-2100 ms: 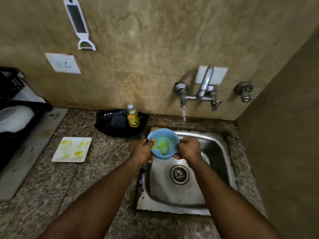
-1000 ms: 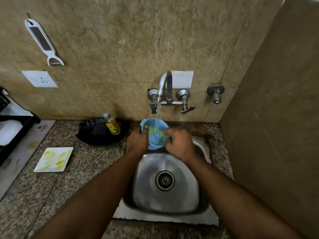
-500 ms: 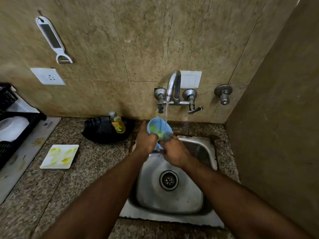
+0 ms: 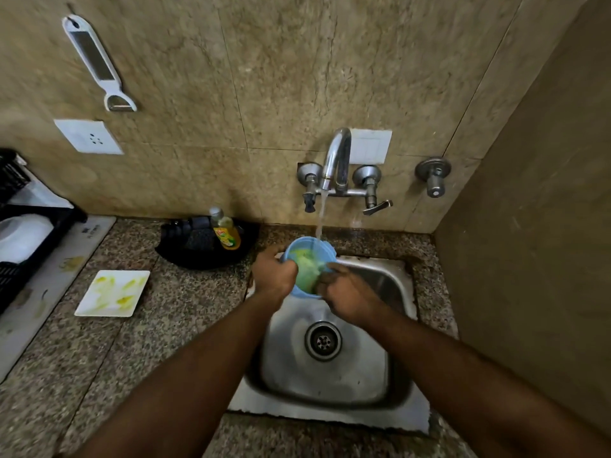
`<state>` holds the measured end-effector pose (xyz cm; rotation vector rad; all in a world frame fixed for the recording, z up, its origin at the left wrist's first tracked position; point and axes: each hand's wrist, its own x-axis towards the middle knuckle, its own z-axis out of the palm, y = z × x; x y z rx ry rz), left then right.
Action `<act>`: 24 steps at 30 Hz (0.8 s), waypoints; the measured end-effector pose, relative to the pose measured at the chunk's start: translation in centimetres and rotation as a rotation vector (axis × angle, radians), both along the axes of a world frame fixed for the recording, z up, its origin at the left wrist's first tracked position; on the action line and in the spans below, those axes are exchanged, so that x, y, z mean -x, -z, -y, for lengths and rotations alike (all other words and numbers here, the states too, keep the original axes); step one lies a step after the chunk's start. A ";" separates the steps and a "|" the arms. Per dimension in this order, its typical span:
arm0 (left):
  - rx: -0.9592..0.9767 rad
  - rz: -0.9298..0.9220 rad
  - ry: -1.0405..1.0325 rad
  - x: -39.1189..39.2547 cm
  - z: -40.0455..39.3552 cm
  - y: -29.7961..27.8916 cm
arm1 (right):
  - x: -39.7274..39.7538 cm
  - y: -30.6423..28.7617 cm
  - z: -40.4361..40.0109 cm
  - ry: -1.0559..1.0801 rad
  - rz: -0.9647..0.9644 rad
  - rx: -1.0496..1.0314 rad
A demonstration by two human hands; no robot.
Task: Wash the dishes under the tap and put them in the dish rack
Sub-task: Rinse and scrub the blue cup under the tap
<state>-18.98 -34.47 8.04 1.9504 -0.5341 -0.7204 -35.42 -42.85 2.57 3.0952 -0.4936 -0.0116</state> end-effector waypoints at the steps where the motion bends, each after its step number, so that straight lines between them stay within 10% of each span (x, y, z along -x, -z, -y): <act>1: -0.071 0.007 0.050 -0.7 -0.1 0.3 | 0.2 -0.4 0.5 -0.026 -0.022 0.053; 16: -0.144 -0.112 0.264 -4.1 1.1 -0.1 | -0.4 -1.9 2.3 -0.033 -0.216 0.150; 24: 0.130 -0.114 0.023 0.5 -0.2 1.1 | -2.3 -2.9 -0.4 0.048 -0.137 0.006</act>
